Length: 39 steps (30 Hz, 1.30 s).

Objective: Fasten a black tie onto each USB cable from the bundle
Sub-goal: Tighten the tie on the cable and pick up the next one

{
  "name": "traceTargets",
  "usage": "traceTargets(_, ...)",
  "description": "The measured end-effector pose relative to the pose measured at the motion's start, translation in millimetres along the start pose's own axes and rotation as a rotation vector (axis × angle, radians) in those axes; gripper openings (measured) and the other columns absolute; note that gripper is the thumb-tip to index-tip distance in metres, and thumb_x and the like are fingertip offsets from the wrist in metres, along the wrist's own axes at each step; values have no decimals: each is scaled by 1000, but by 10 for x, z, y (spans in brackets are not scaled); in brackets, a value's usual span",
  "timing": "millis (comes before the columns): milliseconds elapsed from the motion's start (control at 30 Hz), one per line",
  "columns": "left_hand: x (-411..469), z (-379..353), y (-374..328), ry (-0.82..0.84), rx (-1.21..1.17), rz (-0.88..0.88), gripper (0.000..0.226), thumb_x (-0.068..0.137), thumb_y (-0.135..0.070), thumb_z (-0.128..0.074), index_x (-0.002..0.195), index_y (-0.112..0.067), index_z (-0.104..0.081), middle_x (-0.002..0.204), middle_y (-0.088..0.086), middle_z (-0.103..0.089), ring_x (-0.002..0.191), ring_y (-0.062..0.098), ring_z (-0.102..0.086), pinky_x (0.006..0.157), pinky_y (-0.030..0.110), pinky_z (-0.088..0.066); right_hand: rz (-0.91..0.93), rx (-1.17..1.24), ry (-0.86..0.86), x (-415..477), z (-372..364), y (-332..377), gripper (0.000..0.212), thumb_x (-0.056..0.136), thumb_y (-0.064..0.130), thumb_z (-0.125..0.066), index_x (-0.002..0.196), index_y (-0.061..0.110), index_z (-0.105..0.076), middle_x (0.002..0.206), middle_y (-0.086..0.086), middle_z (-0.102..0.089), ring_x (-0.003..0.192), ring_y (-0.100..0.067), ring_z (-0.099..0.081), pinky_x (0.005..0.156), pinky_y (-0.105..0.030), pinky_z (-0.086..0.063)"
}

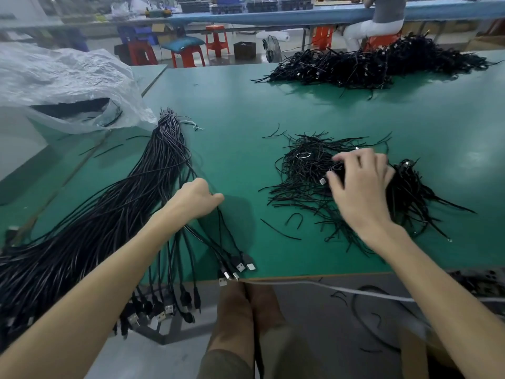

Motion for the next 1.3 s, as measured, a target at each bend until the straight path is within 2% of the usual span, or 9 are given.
traceTargets(100, -18, 72, -73, -1, -318, -29, 37, 98, -25, -55, 64, -14, -45, 52, 1, -40, 48, 18, -40, 52, 23, -37, 116, 189, 153, -161, -110, 399, 27, 100, 33, -60, 124, 20, -63, 116, 6, -56, 114, -12, -40, 94, -27, -22)
traceTargets(200, -68, 139, -106, 0, -619, -27, 30, 98, -18, -53, 69, -11, -52, 55, 0, -44, 44, 16, -46, 43, 21, -39, 147, 468, 331, -335, -254, 764, 22, 100, 35, -62, 116, 21, -66, 101, 13, -60, 106, -11, -50, 99, -34, -37)
traceTargets(333, -136, 165, -127, 57, -836, -52, 28, 97, -15, -55, 69, -15, -53, 64, 1, -48, 47, 15, -51, 51, 22, -46, 4, 807, 540, -498, -460, 1114, 31, 100, 41, -62, 121, 19, -66, 102, 12, -66, 97, 1, -58, 82, -14, -41)
traceTargets(400, -165, 163, -142, 64, -881, -84, 27, 102, -18, -56, 75, -14, -56, 67, 1, -51, 50, 15, -56, 57, 25, -47, -110, 936, 635, -525, -559, 1235, 39, 100, 46, -60, 126, 17, -64, 104, 7, -72, 99, -3, -65, 86, -22, -50)
traceTargets(500, -207, 107, -159, 78, -933, -113, 23, 106, -23, -55, 90, -8, -62, 73, 0, -58, 60, 16, -61, 61, 28, -46, -131, 949, 701, -534, -652, 1359, 29, 103, 35, -59, 114, 10, -66, 92, -2, -77, 89, -17, -72, 79, -36, -56)
traceTargets(600, -239, -19, -195, 116, -963, -104, 26, 108, -24, -51, 94, -7, -64, 74, -2, -61, 61, 13, -61, 61, 27, -51, -154, 970, 642, -519, -681, 1336, 23, 105, 18, -54, 94, 4, -68, 74, -5, -74, 65, -14, -67, 61, -22, -47)
traceTargets(867, -311, -360, -41, -143, -480, -322, 35, 108, -21, -47, 80, -16, -67, 60, -6, -66, 54, 9, -62, 57, 17, -44, -373, 1198, 579, -437, -574, 1006, 27, 106, 16, -52, 95, 3, -73, 54, 7, -43, 47, -9, -33, 48, -22, -29)
traceTargets(1133, -169, -397, 74, -115, -822, -204, 51, 111, -41, -36, 87, -9, -68, 63, -4, -66, 54, 10, -62, 48, 20, -45, -88, 1134, 735, -717, -389, 1184, 26, 105, 17, -55, 91, 8, -74, 51, 7, -41, 48, -11, -33, 49, -20, -31)
traceTargets(1300, -144, -361, 188, -107, -1089, -74, 34, 112, -17, -36, 97, -6, -65, 75, 5, -65, 58, 14, -65, 52, 23, -52, -83, 1067, 737, -776, -296, 1114, 26, 104, 19, -56, 89, 12, -76, 55, 1, -37, 53, -15, -32, 54, -29, -30)
Point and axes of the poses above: each hand's wrist, its own x-axis towards the middle knuckle, its own z-axis out of the back of the hand, y = z × x, the point moved 4 cm from there along x, towards the middle knuckle
